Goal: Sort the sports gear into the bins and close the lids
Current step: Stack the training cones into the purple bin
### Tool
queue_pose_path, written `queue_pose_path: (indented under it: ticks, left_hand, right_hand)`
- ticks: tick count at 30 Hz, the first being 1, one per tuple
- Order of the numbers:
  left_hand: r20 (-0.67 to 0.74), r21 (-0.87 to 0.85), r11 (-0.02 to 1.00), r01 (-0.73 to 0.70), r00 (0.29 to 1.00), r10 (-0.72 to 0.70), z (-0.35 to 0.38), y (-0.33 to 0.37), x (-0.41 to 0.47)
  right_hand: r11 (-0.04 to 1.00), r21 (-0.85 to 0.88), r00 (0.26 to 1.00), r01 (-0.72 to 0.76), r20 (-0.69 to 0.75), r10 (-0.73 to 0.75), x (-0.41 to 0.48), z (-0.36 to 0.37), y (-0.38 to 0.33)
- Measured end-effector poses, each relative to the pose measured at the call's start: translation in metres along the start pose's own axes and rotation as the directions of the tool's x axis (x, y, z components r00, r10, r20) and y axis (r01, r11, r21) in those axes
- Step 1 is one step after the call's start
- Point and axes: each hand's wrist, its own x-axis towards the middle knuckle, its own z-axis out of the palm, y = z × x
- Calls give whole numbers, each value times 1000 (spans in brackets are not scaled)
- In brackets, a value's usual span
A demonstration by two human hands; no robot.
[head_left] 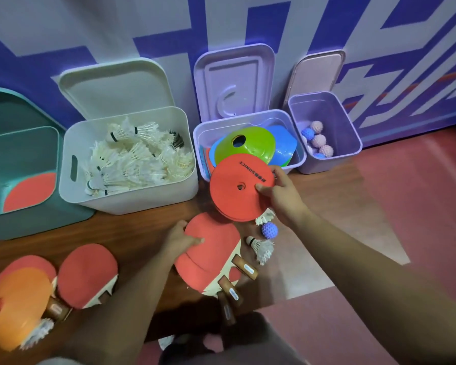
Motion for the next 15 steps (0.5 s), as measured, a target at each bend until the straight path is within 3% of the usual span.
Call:
queue_pose_path:
  ticks: [3, 6, 12, 15]
  left_hand:
    - [105, -73, 997, -33, 994, 40, -5, 21, -14]
    - [108, -105, 989, -101, 988, 112, -19, 41, -22]
    - [20, -326, 934, -145, 987, 161, -58, 67, -33]
    - [-9, -395, 906, -156, 986, 166, -69, 69, -36]
  right_hand:
    - [998, 70, 999, 3, -38, 0, 9, 1, -12]
    - [997, 74, 992, 37, -123, -28, 21, 5, -31]
    - [992, -106, 984, 69, -154, -85, 61, 29, -49]
    - [910, -410, 986, 70, -110, -125, 70, 36, -51]
